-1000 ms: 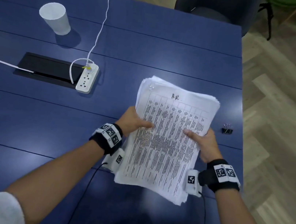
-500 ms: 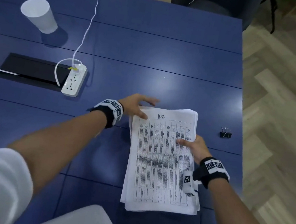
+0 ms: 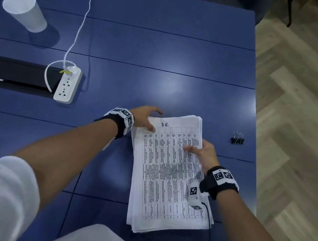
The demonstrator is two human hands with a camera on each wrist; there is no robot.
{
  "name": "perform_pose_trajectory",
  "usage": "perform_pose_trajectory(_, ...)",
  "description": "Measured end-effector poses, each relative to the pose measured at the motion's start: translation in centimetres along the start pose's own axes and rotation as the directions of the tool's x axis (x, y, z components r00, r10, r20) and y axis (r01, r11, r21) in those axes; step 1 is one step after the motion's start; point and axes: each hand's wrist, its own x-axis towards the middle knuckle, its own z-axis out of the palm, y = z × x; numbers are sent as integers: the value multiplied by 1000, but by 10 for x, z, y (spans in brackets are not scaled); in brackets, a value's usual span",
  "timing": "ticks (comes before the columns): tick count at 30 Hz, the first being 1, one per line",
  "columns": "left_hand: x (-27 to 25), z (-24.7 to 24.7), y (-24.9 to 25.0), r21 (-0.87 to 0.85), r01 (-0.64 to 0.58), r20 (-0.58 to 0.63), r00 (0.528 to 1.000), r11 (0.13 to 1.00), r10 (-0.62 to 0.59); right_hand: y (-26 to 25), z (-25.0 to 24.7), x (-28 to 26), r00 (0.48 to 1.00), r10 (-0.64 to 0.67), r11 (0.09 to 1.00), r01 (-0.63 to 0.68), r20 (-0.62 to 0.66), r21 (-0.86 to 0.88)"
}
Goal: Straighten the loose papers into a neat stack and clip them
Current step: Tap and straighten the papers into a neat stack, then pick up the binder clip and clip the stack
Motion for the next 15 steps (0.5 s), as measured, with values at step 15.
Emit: perform_pose_trajectory(15, 23, -4, 16, 90, 7, 40, 999, 996, -10, -55, -127, 50, 990, -139, -127, -11, 7, -992)
